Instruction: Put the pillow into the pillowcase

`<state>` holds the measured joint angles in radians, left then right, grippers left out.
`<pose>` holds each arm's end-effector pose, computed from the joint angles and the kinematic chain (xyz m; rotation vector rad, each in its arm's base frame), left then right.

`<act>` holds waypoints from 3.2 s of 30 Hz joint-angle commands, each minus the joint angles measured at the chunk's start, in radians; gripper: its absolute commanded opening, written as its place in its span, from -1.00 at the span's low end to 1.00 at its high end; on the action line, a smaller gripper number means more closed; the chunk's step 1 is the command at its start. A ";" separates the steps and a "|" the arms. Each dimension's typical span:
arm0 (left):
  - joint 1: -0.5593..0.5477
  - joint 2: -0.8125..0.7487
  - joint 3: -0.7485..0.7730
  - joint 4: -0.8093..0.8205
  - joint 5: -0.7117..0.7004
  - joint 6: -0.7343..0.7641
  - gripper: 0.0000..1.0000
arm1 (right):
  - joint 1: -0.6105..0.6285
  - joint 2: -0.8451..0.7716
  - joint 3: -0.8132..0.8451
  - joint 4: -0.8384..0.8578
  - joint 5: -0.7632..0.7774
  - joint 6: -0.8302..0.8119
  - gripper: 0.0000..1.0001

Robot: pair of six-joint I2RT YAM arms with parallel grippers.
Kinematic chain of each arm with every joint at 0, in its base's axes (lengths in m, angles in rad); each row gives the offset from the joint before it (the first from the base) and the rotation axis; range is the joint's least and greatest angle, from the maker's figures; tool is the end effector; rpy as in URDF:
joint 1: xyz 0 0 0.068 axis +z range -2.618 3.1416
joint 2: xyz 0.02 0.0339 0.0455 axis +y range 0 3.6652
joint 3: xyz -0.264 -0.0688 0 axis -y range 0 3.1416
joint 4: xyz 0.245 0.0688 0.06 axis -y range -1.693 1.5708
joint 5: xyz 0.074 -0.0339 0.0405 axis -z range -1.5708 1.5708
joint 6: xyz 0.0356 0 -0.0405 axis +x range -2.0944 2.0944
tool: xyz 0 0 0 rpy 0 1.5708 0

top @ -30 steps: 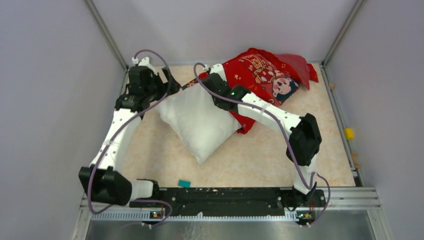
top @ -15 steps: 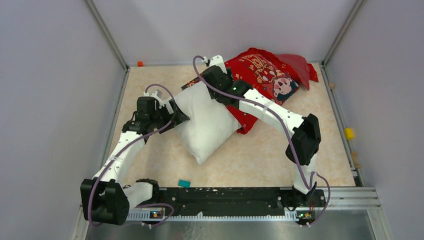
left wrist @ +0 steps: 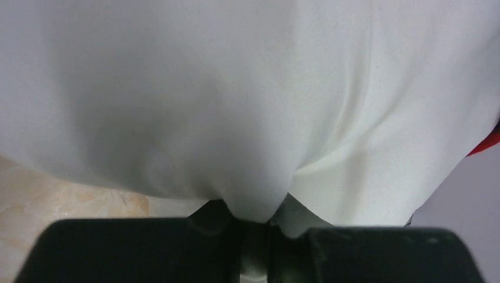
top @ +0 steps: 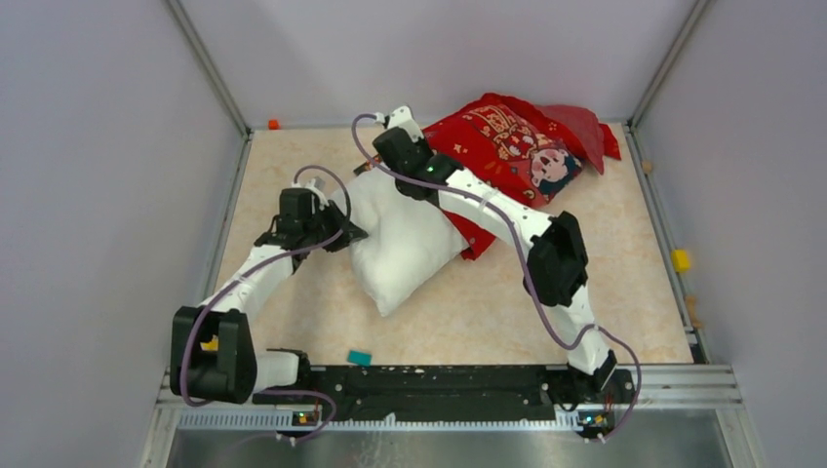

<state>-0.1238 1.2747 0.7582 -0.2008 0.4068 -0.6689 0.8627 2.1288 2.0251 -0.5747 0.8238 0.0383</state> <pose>0.2623 -0.0468 0.2271 -0.4227 2.3355 -0.8644 0.3360 0.3523 0.3102 -0.4157 1.9876 -0.3677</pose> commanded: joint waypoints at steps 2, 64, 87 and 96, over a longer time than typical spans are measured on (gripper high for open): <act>-0.053 0.060 -0.016 0.069 -0.010 -0.020 -0.91 | 0.083 0.038 0.280 -0.096 -0.051 0.058 -1.00; -0.062 0.117 0.178 -0.018 -0.207 -0.063 -1.00 | 0.161 -0.531 -0.643 0.199 0.072 0.216 -1.00; -0.406 -0.027 0.573 -0.348 -0.052 0.085 0.00 | 0.248 -0.350 0.307 -0.211 -0.088 0.131 -1.00; -0.402 -0.167 0.615 -0.468 -0.241 0.162 0.98 | -0.065 -0.051 0.227 -0.150 -0.493 0.248 -1.00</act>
<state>-0.5056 1.1542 1.2968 -0.6586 0.1822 -0.5591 0.8509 1.9186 2.3344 -0.8757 0.5728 0.2298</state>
